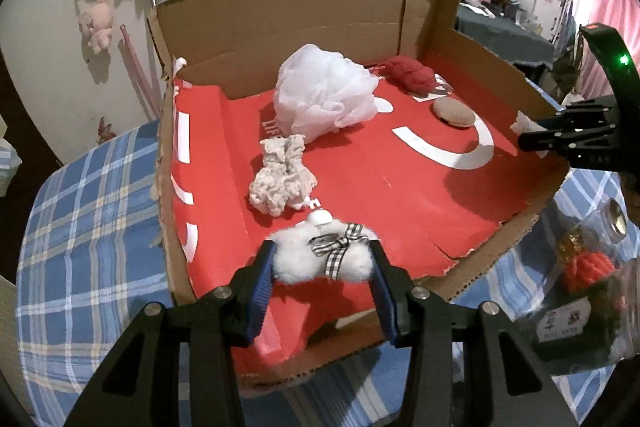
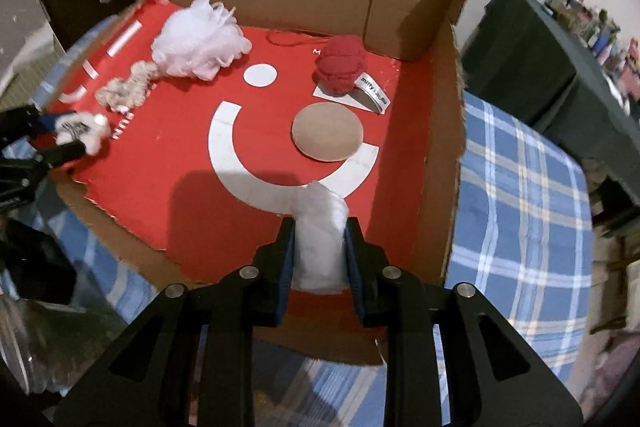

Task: Organize soft objects
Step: 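Carry the sock with the right tool while the left tool carries the bear into the box, then open the right tool releasing the sock while the left tool releases the bear in the box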

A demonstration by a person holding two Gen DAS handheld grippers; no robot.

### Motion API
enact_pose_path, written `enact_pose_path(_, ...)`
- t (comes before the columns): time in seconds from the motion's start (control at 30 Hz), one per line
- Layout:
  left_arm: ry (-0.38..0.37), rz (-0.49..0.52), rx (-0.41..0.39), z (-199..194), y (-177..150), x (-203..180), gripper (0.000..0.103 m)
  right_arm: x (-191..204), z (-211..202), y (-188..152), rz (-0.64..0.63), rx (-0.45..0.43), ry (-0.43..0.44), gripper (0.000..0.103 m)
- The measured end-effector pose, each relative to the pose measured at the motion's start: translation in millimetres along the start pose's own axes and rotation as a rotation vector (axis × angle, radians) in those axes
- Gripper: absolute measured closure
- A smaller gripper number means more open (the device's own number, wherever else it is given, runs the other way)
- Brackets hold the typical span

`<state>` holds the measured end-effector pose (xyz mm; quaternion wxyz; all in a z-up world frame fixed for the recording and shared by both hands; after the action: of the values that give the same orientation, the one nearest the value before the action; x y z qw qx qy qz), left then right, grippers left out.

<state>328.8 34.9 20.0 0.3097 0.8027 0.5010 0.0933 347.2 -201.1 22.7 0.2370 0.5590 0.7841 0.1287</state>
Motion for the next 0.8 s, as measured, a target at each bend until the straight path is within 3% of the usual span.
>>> enact_pose_path(0.43, 0.064, -0.008, 0.027, 7.4, 9.5, 5.0, 0.055, 11.9, 17.4, 11.1, -0.11, 0.03, -0.137, 0.08)
enact_pose_path(0.8, 0.118, 0.039, 0.077, 15.7, 10.2, -0.1, 0.055, 17.7, 19.8, 11.4, -0.155, 0.03, -0.169, 0.08)
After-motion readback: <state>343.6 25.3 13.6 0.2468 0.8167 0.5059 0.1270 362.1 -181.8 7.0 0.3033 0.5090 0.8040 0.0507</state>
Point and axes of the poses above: each gripper's, at about its wrist camera, not at the fingertips, and z roughly the way its jaws point, x to its left, y to its top, the point moved 6 cm from there along z, roughly the way its jaws point, and after that the axes turned 12 degrees about -y, right-handed, at the moved point
